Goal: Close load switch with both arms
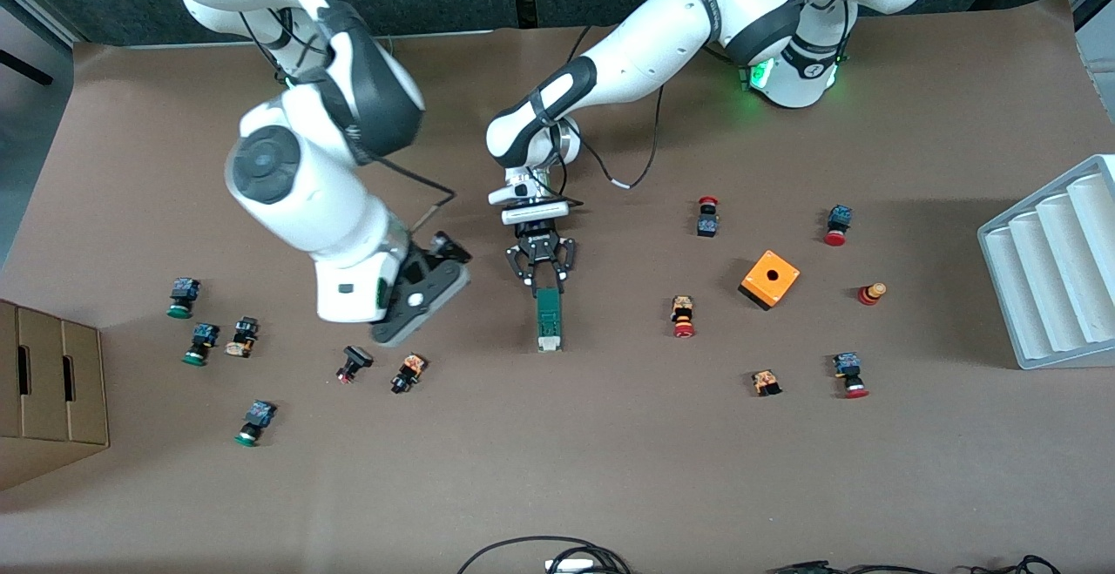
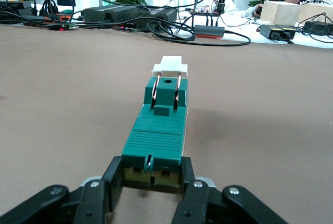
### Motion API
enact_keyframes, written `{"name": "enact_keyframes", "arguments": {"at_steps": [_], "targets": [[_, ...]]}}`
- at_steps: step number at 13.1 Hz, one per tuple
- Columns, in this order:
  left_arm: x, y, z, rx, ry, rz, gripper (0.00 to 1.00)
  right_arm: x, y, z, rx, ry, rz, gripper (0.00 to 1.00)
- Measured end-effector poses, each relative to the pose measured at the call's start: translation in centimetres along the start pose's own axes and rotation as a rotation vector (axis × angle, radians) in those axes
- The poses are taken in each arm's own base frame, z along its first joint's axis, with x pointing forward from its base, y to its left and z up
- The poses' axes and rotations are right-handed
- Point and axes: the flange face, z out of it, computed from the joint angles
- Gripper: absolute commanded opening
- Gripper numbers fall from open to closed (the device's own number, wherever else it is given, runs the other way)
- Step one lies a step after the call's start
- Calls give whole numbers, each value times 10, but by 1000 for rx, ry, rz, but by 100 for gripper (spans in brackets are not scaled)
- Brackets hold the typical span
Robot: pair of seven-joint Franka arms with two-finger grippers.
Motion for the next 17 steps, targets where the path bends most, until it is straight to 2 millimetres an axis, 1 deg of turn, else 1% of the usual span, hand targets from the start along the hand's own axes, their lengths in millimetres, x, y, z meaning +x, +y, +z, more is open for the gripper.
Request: {"name": "enact_keyframes", "arguments": {"at_steps": [2,4,6,8,9,10,11,12,13,14,15,16,17], "targets": [[0,0,0,0,0,0,28,-11,25,-9,4,-19,40,100],[0,0,0,0,0,0,28,-24,55,-14,9,-47,89,100],[0,0,0,0,0,0,28,-44,91,-17,23,-98,152,100],[0,0,0,0,0,0,29,-68,135,-22,36,-133,226,100],[0,0,0,0,0,0,30,-78,151,-24,41,-145,254,100],[0,0,0,0,0,0,34,-84,160,-24,46,-155,273,100],[0,0,0,0,0,0,40,-89,165,-24,51,-166,290,100],[0,0,0,0,0,0,53,-91,167,-24,54,-177,320,100],[0,0,0,0,0,0,69,-93,165,-24,55,-191,366,100],[0,0,0,0,0,-1,81,-95,162,-27,57,-208,421,100],[0,1,0,1,-2,-3,98,-99,161,-32,55,-219,468,100],[1,1,0,3,-3,-4,99,-104,164,-40,43,-222,500,100],[1,1,-1,5,-5,-6,100,-112,173,-50,23,-223,524,100]]}}
